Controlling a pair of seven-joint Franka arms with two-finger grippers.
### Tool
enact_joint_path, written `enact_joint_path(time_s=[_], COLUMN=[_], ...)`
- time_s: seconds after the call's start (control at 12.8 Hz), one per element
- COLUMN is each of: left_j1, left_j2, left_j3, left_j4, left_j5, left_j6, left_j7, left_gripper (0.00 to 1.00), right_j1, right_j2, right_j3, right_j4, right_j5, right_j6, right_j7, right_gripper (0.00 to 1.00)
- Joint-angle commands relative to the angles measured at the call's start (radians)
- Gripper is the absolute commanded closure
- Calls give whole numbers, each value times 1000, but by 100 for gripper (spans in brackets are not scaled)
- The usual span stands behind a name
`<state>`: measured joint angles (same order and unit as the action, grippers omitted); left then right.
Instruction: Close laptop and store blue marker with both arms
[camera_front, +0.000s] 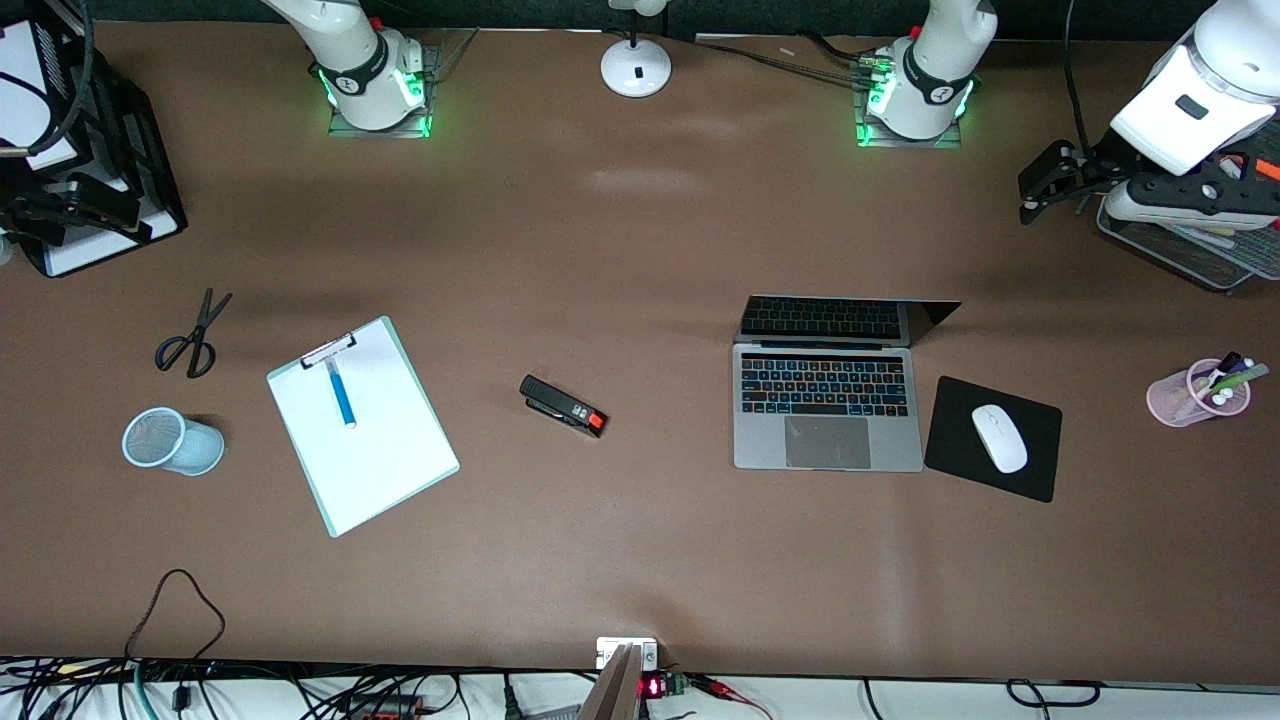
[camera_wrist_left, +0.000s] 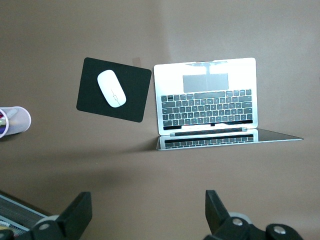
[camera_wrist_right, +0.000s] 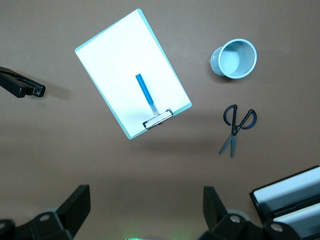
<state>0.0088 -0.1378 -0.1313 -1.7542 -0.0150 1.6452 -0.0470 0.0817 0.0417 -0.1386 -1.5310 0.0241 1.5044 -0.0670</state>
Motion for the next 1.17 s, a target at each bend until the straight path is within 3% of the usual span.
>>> enact_joint_path(time_s=[0.0,0.31,0.78,1.09], left_j1=[8,8,8,8], left_j2=[-9,-2,-3,-3], left_j3=[-2,-4,-4,-4], left_j4=[-8,-5,1,2], left_j5=[-22,-17,-13,-13], left_j6=[8,16,15,13], left_j7=[29,29,29,30], left_gripper=[0,0,0,0], right_j1=[1,-3,9,19], right_j2=[-9,10,121,220], right_j3=[5,4,5,5], right_j4=[2,5,5,6], right_j5=[-12,-10,-43,-36], right_j6=[-23,-21,-3,190], right_j7=[-20,-25,-24,-30], right_gripper=[0,0,0,0])
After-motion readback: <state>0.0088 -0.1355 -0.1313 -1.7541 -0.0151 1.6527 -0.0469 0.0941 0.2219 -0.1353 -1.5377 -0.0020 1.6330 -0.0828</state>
